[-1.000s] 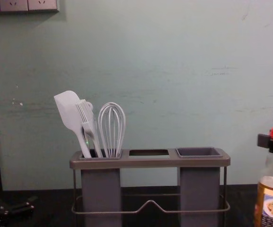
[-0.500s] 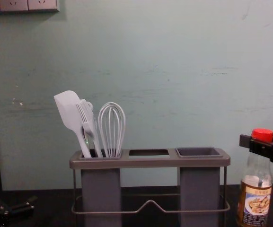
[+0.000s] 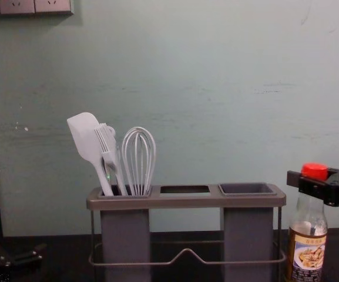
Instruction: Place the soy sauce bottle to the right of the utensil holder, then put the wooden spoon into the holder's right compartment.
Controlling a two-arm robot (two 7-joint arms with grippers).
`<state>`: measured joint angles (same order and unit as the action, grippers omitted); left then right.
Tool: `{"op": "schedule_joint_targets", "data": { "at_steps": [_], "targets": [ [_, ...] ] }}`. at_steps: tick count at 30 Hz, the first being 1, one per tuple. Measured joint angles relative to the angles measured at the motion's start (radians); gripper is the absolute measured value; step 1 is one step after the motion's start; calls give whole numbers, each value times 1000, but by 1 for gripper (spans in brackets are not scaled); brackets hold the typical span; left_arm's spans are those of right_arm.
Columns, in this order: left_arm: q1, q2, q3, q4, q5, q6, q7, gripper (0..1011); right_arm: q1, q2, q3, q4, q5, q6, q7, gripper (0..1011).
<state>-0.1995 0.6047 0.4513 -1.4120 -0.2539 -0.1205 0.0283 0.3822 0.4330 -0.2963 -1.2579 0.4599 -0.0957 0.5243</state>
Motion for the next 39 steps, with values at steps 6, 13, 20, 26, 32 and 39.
{"op": "schedule_joint_targets", "data": {
  "at_steps": [6, 13, 20, 26, 32, 39],
  "targets": [
    [0, 0, 0, 0, 0, 0, 0, 1005, 8, -9, -3, 17, -7, -4, 0, 382],
    [0, 0, 0, 0, 0, 0, 0, 1005, 15, -14, -6, 31, -17, -7, -1, 382],
    [0, 0, 0, 0, 0, 0, 0, 1005, 15, -17, -6, 38, -20, -12, 1, 382],
    [0, 0, 0, 0, 0, 0, 0, 1005, 14, -17, -6, 39, -20, -14, 5, 382],
    [0, 0, 0, 0, 0, 0, 0, 1005, 13, -17, -5, 39, -20, -14, 5, 382],
    [0, 0, 0, 0, 0, 0, 0, 1005, 13, -17, -5, 39, -19, -14, 5, 488]
  ]
}}
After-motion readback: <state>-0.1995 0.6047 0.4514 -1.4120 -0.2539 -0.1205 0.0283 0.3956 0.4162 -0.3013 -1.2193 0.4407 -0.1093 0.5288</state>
